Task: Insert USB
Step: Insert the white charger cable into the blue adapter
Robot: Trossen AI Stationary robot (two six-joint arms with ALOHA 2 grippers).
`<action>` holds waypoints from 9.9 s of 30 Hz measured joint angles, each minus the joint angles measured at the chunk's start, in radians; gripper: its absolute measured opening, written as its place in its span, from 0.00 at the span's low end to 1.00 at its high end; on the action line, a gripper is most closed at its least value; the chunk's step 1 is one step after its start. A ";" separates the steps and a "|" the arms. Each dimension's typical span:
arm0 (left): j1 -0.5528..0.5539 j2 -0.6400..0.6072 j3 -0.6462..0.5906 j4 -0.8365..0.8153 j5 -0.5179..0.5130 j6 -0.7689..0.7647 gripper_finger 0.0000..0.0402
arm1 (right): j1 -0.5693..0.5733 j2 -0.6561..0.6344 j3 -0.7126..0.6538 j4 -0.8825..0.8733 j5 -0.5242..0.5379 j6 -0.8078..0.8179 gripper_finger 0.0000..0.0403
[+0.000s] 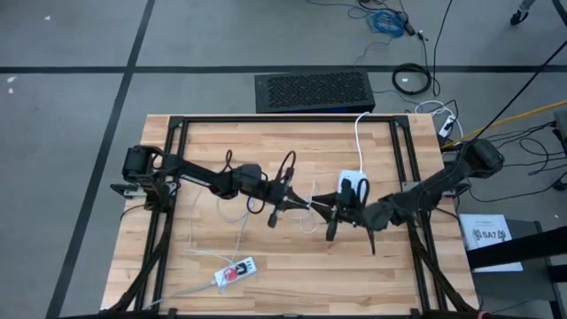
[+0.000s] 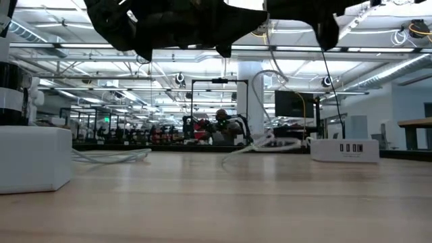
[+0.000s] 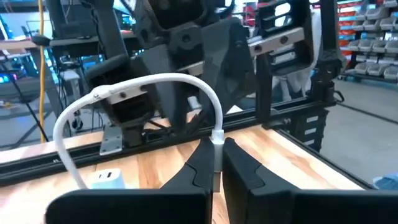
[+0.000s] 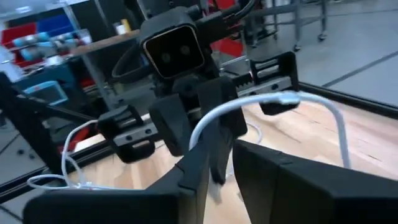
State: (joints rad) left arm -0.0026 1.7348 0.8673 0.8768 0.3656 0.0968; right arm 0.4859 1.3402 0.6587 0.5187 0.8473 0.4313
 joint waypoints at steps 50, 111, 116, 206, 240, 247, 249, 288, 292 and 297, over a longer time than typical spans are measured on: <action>0.035 -0.003 0.000 0.053 -0.048 0.016 0.03 | -0.092 -0.045 0.001 0.000 -0.125 -0.185 0.28; 0.049 -0.004 0.000 -0.206 -0.171 0.022 0.18 | -0.038 -0.666 -0.291 -1.087 -0.046 0.160 0.00; 0.049 -0.003 0.000 -0.206 -0.171 0.022 0.18 | -0.038 -0.670 -0.290 -1.098 -0.072 0.175 0.00; 0.042 -0.099 -0.037 -0.405 -0.176 0.092 0.03 | -0.268 -0.504 -0.322 -0.751 -0.247 0.254 0.00; 0.024 -0.263 -0.290 -0.150 -0.161 -0.039 0.01 | -0.290 -0.288 -0.288 -0.380 -0.304 0.019 0.00; 0.024 -0.263 -0.290 -0.153 -0.162 -0.039 0.01 | -0.295 -0.293 -0.287 -0.395 -0.303 0.026 0.00; 0.024 -0.263 -0.290 -0.153 -0.162 -0.040 0.01 | -0.295 -0.299 -0.287 -0.403 -0.304 0.039 0.00; 0.024 -0.262 -0.290 -0.152 -0.164 -0.039 0.01 | -0.296 -0.190 -0.281 -0.458 -0.270 0.054 0.00; 0.024 -0.262 -0.290 -0.157 -0.164 -0.039 0.01 | -0.294 -0.189 -0.281 -0.466 -0.261 0.053 0.00; 0.024 -0.262 -0.290 -0.160 -0.164 -0.039 0.01 | -0.294 -0.189 -0.285 -0.476 -0.258 0.048 0.00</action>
State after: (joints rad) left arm 0.0212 1.4726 0.5777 0.7170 0.2016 0.0578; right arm 0.1917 1.1511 0.3740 0.0423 0.5894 0.4793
